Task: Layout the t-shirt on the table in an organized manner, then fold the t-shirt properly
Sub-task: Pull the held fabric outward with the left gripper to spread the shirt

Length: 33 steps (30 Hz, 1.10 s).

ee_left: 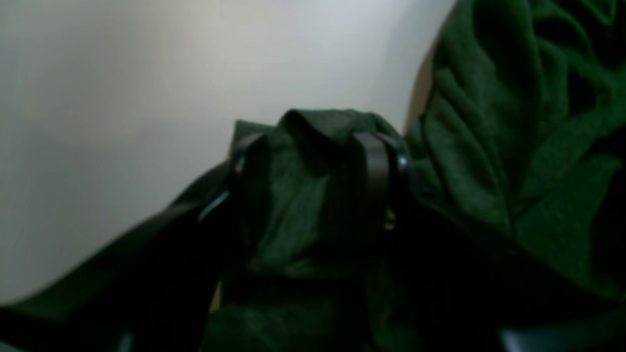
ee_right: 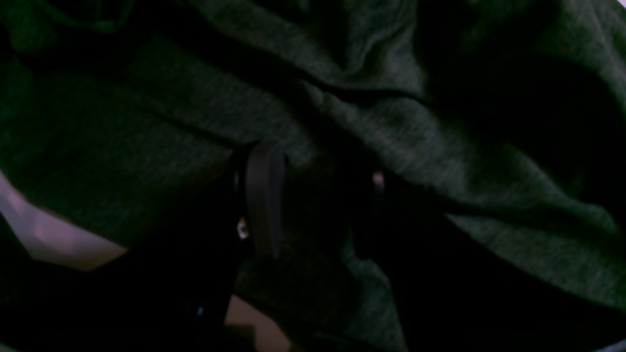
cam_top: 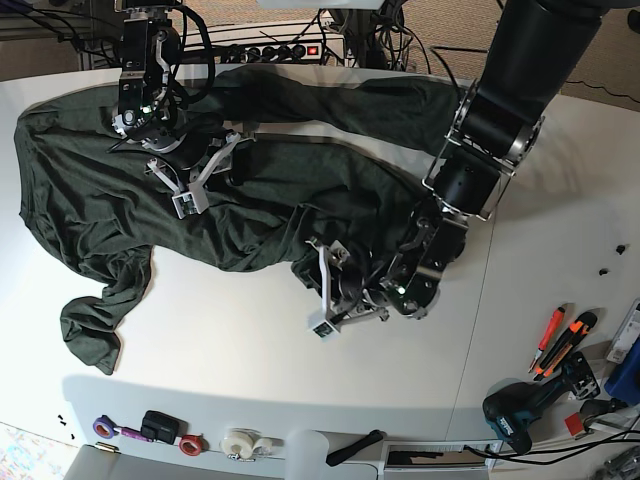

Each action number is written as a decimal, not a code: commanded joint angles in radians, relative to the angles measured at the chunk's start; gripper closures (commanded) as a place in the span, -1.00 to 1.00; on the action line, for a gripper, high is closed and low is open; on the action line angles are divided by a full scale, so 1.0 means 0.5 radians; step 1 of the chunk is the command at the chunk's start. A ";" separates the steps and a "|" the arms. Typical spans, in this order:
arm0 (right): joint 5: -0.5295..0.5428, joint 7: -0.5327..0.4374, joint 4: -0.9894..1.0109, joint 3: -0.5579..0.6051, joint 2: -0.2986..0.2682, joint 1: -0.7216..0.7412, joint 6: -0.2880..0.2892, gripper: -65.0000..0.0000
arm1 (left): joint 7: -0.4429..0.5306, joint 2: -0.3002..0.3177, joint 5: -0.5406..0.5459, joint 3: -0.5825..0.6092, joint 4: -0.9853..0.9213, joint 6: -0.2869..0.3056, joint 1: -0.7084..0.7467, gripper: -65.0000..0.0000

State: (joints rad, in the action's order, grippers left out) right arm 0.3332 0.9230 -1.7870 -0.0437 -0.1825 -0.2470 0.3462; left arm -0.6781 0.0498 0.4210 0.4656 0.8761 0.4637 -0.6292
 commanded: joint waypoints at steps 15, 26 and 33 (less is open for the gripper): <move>-0.086 0.105 0.005 -0.006 -0.018 -0.015 -0.044 0.31 | 0.050 -0.033 0.192 -0.008 0.030 0.015 -0.078 0.22; -0.086 0.104 0.005 -0.006 -0.018 -0.015 -0.044 0.31 | 0.043 -0.040 0.237 -0.008 0.016 0.014 -0.072 0.22; -0.086 0.099 0.005 -0.006 -0.018 -0.015 -0.044 0.31 | 0.051 -0.085 0.222 -0.008 0.014 0.007 -0.041 0.22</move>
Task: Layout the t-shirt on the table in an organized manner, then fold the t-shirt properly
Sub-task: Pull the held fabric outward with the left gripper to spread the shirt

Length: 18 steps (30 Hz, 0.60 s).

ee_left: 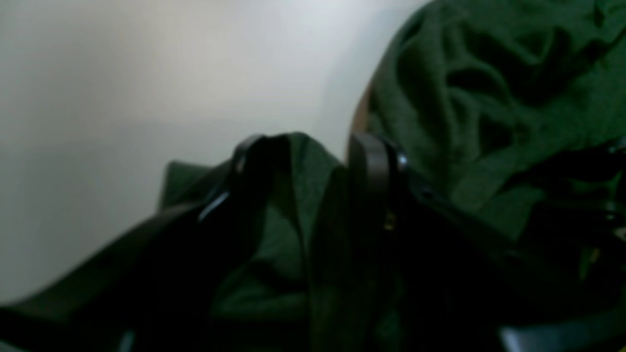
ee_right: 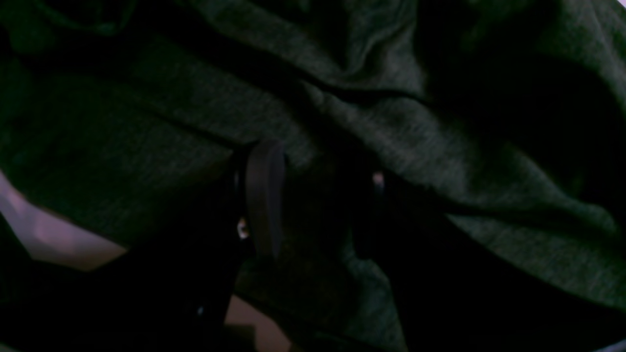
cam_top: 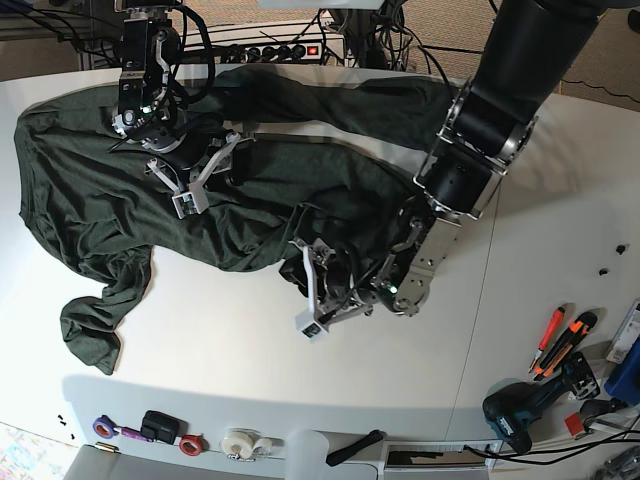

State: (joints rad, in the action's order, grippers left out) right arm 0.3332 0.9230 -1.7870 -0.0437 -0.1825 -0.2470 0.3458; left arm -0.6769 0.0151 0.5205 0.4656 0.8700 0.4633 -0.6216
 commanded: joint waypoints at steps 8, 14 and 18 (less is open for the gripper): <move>-0.086 0.100 0.005 -0.006 -0.018 -0.014 -0.043 0.31 | 0.185 -0.036 -0.150 -0.008 0.027 -0.044 -0.019 1.00; -0.086 0.100 0.005 -0.006 -0.018 -0.015 -0.043 0.31 | 0.278 -0.017 -0.219 -0.008 0.027 -0.201 -0.176 1.00; -0.086 0.101 0.005 -0.006 -0.018 -0.015 -0.043 0.31 | 0.293 -0.008 -0.227 -0.008 0.027 -0.357 -0.322 1.00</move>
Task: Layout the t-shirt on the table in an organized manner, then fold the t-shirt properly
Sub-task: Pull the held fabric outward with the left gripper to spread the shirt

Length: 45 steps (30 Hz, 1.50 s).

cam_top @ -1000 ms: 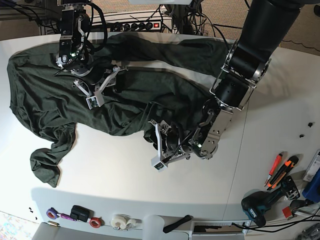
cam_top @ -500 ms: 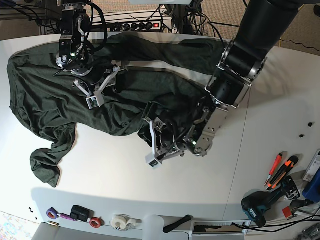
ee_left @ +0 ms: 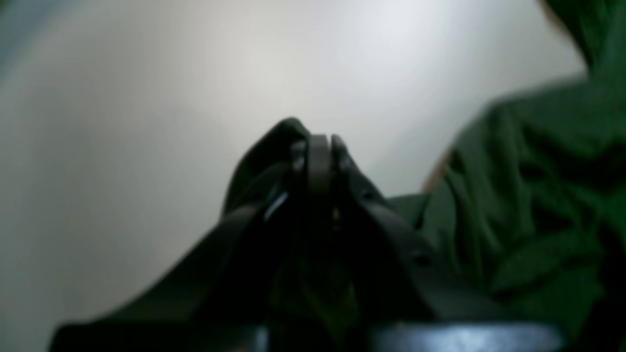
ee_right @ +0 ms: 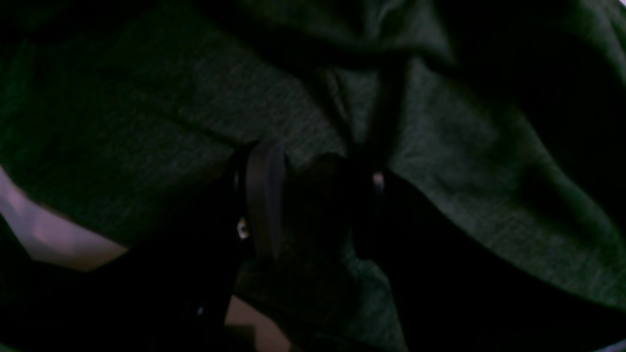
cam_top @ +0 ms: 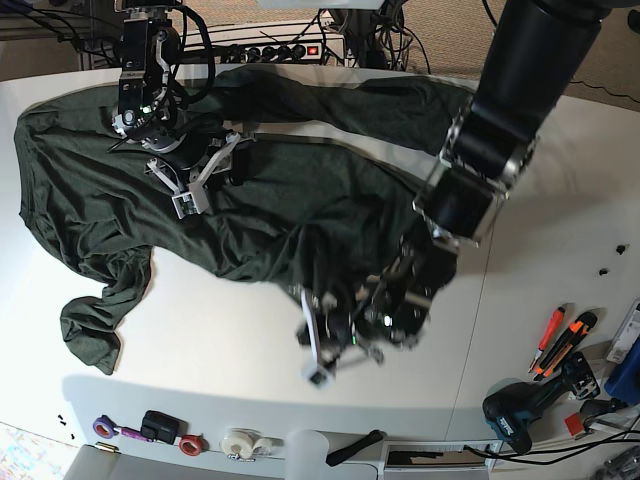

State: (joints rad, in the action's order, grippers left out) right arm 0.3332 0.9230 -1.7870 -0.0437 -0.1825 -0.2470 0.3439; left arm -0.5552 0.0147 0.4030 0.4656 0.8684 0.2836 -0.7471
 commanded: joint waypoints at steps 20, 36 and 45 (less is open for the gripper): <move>-0.087 0.105 0.005 -0.006 -0.018 -0.015 -0.040 0.31 | 0.640 0.072 -0.613 -0.008 0.030 -0.493 -0.198 1.00; -0.087 0.075 0.005 -0.006 -0.019 -0.010 -0.040 0.31 | 0.469 0.101 -0.538 -0.008 0.028 -0.449 -0.176 -0.06; -0.053 0.066 -0.217 -0.113 -0.023 0.085 -0.039 0.31 | 0.401 0.343 -0.114 -0.012 0.036 -0.117 0.047 0.78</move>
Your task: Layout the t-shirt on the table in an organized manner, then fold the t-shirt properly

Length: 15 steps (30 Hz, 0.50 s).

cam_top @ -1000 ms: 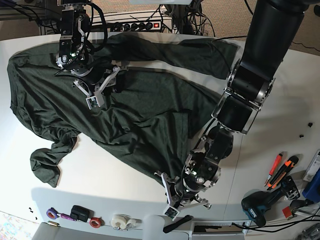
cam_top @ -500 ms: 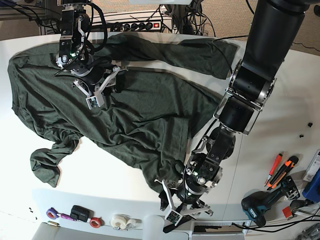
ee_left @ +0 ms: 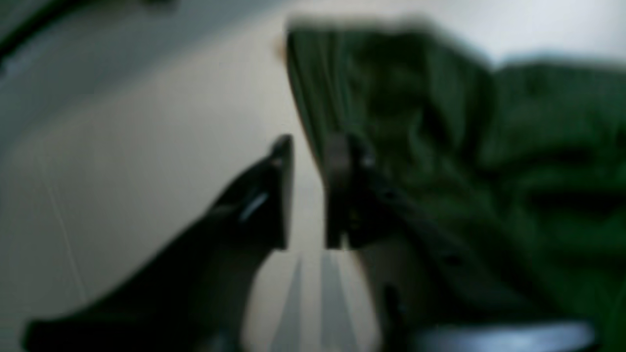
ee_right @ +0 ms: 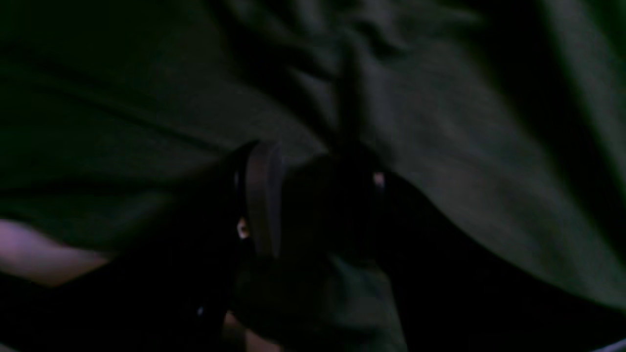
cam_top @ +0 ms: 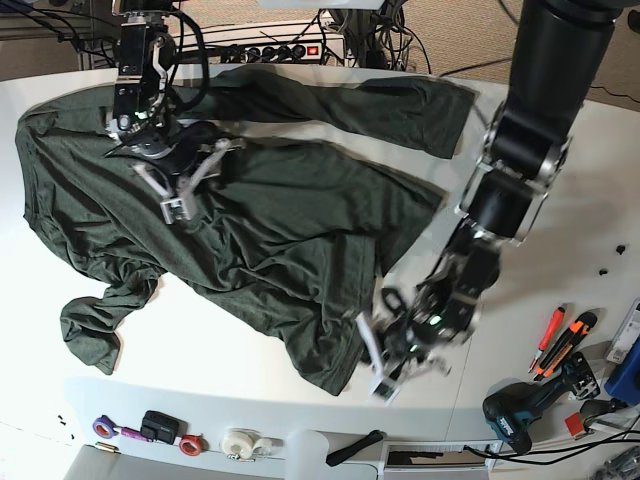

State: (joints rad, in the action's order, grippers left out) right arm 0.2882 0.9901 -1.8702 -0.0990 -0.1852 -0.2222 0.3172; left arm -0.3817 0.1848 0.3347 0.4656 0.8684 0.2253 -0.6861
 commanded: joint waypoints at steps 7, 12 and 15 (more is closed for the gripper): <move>0.110 -0.230 -0.420 -0.049 -0.013 0.154 0.015 0.31 | 0.031 0.262 0.387 -0.224 0.239 0.356 0.153 1.00; 0.108 -0.373 -0.209 -0.049 0.113 0.355 0.015 0.31 | -0.508 0.301 0.919 -0.658 0.386 0.946 0.281 1.00; 0.103 -0.438 0.099 -0.047 0.189 0.582 0.015 0.35 | -0.837 0.301 1.155 -0.742 0.405 0.946 0.325 1.00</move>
State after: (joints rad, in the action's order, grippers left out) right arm 0.3382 0.7986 -1.7996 -0.1211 -0.0853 0.0528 0.3305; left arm -0.8265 0.3336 0.8860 0.0986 1.0531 0.6865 -0.4957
